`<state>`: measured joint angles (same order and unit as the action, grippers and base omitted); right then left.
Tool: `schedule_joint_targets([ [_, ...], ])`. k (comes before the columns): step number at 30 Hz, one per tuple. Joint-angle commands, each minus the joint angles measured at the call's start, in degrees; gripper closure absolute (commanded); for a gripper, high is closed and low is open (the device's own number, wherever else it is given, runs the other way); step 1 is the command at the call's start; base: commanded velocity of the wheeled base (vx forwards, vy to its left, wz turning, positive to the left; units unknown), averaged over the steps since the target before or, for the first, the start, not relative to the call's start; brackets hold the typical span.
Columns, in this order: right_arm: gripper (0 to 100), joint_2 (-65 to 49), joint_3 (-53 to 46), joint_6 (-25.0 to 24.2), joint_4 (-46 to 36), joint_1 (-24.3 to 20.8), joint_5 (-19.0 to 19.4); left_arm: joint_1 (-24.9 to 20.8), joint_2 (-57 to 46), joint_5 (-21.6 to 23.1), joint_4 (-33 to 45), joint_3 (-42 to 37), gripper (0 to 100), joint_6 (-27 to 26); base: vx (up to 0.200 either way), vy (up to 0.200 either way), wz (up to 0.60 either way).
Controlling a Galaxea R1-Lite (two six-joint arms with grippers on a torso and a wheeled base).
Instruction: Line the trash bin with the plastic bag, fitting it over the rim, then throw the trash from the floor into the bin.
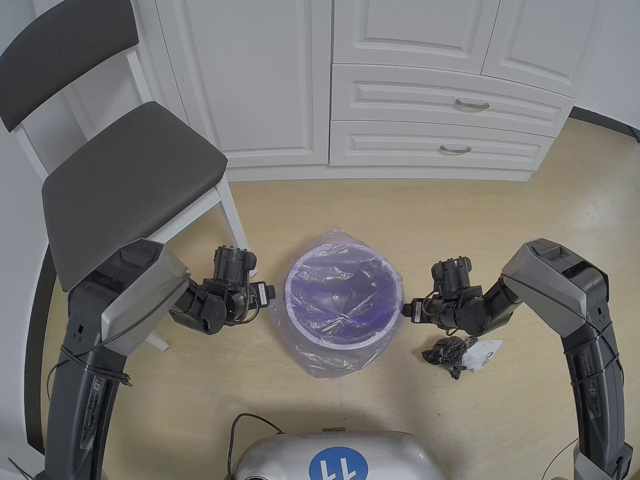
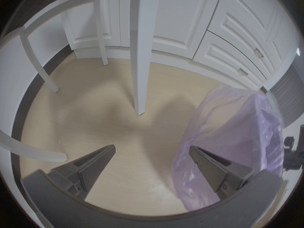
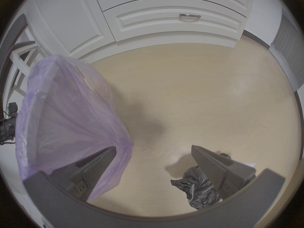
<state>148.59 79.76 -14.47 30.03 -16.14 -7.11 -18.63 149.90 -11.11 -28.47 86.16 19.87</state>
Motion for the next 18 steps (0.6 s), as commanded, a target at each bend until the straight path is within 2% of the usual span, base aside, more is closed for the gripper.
schedule_joint_targets([
  [1, 0, -3.13, -0.66, -0.12, -1.46, 1.29, -0.01, 0.96, -10.68, 0.38, -0.28, -9.87, 0, -5.37, 0.000, 0.000, 0.00],
  [3, 0, -7.88, -3.39, 0.32, -2.34, 1.64, -0.01, 1.40, -15.77, 0.82, -0.36, -15.67, 0, -8.27, 0.000, 0.000, 0.00],
  [8, 0, -16.93, -8.48, 1.46, -6.29, 2.96, 0.08, 1.31, -22.54, 2.93, -4.58, -25.78, 0, -9.06, 0.000, 0.000, 0.00],
  [9, 0, -16.93, -8.48, 1.46, -6.29, 2.96, 0.08, 1.31, -22.54, 2.93, -4.58, -25.78, 0, -9.06, 0.000, 0.000, 0.00],
  [14, 0, -28.09, -19.29, 6.03, -5.68, 5.86, 2.98, 1.31, -28.25, 3.46, -14.07, -39.05, 0, -8.97, 0.000, 0.000, 0.00],
  [18, 0, -33.81, -25.27, 6.82, -4.27, 6.38, 4.03, 1.40, -31.24, 3.99, -21.63, -47.40, 0, -8.80, 0.000, 0.000, 0.00],
])
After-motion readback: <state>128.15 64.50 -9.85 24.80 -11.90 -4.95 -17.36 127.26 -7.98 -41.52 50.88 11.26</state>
